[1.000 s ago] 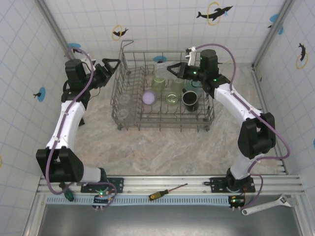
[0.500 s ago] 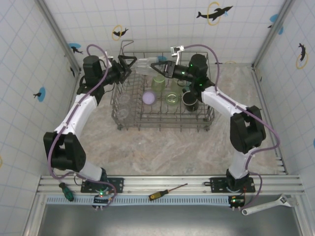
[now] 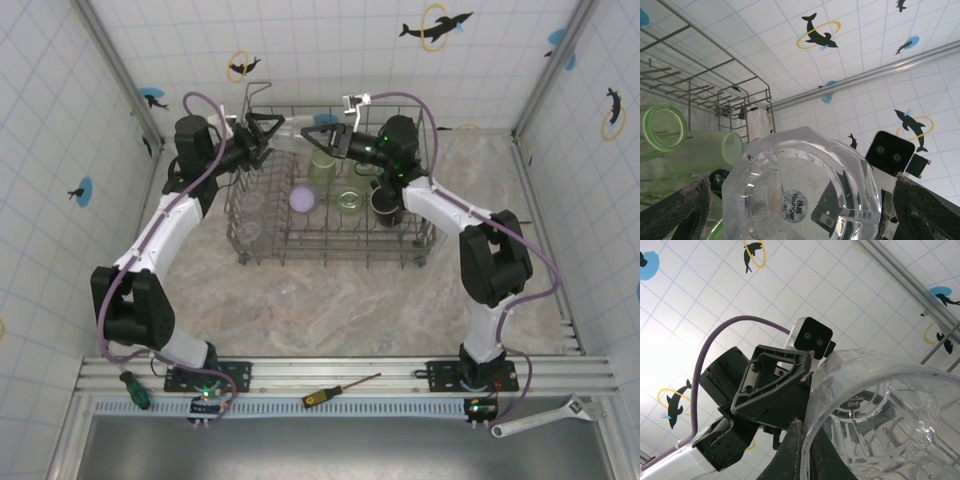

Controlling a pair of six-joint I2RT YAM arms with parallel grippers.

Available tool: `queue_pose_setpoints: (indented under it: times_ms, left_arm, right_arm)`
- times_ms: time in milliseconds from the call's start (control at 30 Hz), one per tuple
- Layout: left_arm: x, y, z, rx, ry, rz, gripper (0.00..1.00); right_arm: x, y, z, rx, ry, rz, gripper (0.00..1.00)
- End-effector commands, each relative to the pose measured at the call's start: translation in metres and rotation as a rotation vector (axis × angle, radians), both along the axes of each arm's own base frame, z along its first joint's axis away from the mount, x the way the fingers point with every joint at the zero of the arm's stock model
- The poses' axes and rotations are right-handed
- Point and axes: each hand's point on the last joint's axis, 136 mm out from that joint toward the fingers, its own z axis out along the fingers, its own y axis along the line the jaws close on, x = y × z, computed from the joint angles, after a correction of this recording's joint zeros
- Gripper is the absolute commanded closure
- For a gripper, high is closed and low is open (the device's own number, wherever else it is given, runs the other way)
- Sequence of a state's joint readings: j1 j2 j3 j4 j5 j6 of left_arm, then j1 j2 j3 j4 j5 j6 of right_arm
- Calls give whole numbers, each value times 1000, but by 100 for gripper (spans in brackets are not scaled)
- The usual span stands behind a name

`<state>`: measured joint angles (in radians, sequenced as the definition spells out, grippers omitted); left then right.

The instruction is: Load the cups into the dish rack

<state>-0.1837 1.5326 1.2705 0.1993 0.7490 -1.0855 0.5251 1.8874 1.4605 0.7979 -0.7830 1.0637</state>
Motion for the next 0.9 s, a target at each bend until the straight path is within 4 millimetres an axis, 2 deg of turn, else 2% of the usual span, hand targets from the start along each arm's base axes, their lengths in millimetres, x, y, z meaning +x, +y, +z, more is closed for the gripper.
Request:
queue_pose_setpoints:
  times_ms: [0, 67, 233, 333, 400, 500, 567, 733, 800, 867]
  left_arm:
    - [-2, -4, 9, -33, -31, -20, 8]
    - [-2, -4, 10, -38, -34, -21, 15]
    - [-5, -6, 9, -58, -42, -41, 49]
    - [-6, -9, 6, -62, -34, -59, 56]
    - [-7, -11, 6, -66, -35, -78, 65]
    - [-9, -13, 7, -69, -42, -91, 86]
    - [-9, -14, 8, -68, -50, -92, 100]
    - [-8, -12, 11, -55, -77, -76, 100]
    - [-6, -10, 12, -39, -94, -61, 100]
    - [-3, -8, 13, -10, -107, -43, 100]
  right_arm:
    - [-7, 4, 28, 62, -93, 23, 100]
    - [-9, 6, 26, 60, -91, 32, 100]
    - [-10, 9, 22, 55, -87, 41, 100]
    - [-11, 9, 21, 53, -86, 45, 100]
    - [-11, 10, 20, 52, -84, 47, 100]
    - [-10, 11, 19, 50, -82, 45, 100]
    - [-9, 11, 18, 48, -79, 45, 93]
    - [-7, 11, 10, 12, -70, 35, 73]
    - [-6, 10, 8, -1, -69, 30, 71]
    - [-6, 6, 6, -8, -67, 22, 63]
